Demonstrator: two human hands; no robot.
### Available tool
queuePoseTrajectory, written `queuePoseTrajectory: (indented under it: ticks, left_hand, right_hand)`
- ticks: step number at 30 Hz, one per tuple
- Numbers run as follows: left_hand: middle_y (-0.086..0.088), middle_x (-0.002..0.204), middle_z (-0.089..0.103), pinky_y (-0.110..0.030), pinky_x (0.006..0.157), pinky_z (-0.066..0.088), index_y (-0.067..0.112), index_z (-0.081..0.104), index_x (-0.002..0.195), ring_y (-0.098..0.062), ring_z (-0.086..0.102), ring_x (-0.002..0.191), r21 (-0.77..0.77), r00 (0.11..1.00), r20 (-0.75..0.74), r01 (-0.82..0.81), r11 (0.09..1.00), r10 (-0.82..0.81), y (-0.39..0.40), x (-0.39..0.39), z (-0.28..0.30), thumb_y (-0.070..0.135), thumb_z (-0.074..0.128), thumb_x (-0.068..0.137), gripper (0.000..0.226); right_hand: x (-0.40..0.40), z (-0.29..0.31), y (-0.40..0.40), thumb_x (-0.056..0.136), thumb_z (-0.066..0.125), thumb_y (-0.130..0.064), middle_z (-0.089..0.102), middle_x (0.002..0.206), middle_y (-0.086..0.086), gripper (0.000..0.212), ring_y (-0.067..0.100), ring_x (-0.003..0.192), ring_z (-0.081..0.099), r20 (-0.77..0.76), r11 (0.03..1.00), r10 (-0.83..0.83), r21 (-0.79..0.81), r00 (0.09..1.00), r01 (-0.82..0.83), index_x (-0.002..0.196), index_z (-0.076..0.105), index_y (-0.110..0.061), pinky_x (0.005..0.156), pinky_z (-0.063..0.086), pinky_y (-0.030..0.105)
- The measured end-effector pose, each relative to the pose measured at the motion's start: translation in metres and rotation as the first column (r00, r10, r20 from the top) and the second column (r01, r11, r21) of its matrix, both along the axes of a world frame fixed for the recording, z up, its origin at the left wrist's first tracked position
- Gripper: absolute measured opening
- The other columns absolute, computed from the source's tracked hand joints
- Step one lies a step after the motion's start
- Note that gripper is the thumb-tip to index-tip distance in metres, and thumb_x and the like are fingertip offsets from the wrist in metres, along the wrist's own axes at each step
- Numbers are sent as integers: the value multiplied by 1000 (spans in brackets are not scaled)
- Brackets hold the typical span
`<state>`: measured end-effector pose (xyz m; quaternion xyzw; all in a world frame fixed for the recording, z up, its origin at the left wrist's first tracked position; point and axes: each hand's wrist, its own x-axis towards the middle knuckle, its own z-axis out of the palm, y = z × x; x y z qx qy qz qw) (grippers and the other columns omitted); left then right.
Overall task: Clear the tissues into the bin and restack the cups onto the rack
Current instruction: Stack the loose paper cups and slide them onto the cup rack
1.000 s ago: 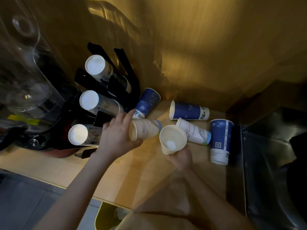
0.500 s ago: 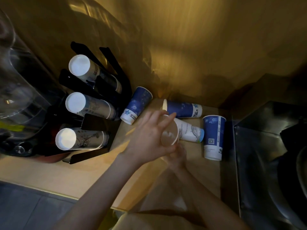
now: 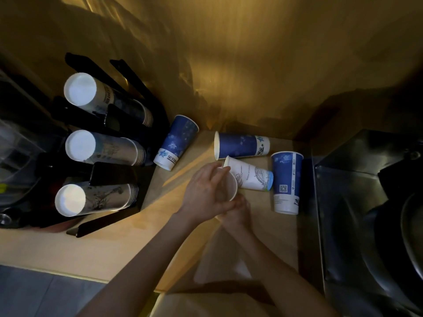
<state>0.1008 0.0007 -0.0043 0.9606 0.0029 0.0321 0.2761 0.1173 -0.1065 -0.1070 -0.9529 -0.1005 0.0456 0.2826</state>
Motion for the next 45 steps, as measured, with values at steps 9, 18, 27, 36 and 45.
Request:
queuePoseTrajectory:
  ticks: [9,18,27,36,45]
  left_hand:
    - [-15,133,48,-36,101,43,5,43,129,-26,46,124,-146,981,110,-146,979,162,-1,-6,-14,44,82,53,94]
    - [-13,132,44,-21,95,34,8,30,136,-8,36,117,-278,952,83,-261,924,294,-6,-11,-25,42,85,50,108]
    - [-13,126,46,4,93,20,5,34,131,0,33,113,-355,934,78,-301,885,349,-8,-13,-33,38,88,48,105]
    - [-14,130,47,-6,93,22,4,35,131,-10,37,114,-409,912,28,-363,837,409,-14,-16,-34,32,89,47,104]
    - [-8,127,48,-24,94,38,10,35,131,-16,45,115,-380,910,26,-375,846,415,-15,-16,-33,42,87,47,104]
  right_hand:
    - [26,22,-22,77,63,-12,66,115,8,38,26,107,60,-274,968,168,227,947,-106,115,56,-16,90,49,39]
    - [78,55,-45,69,73,-21,54,124,8,58,27,118,44,73,983,170,52,983,-174,121,47,-17,98,37,41]
    - [86,30,-38,65,76,-23,46,135,9,84,28,125,38,-86,967,202,-137,976,-213,136,30,-19,107,28,43]
    - [85,119,-41,59,83,-33,61,102,-10,59,-2,82,62,-302,804,76,583,950,121,108,51,-30,63,51,17]
    - [43,156,-18,54,77,-28,57,117,-10,74,7,108,59,-183,469,264,882,947,40,120,44,-36,84,55,26]
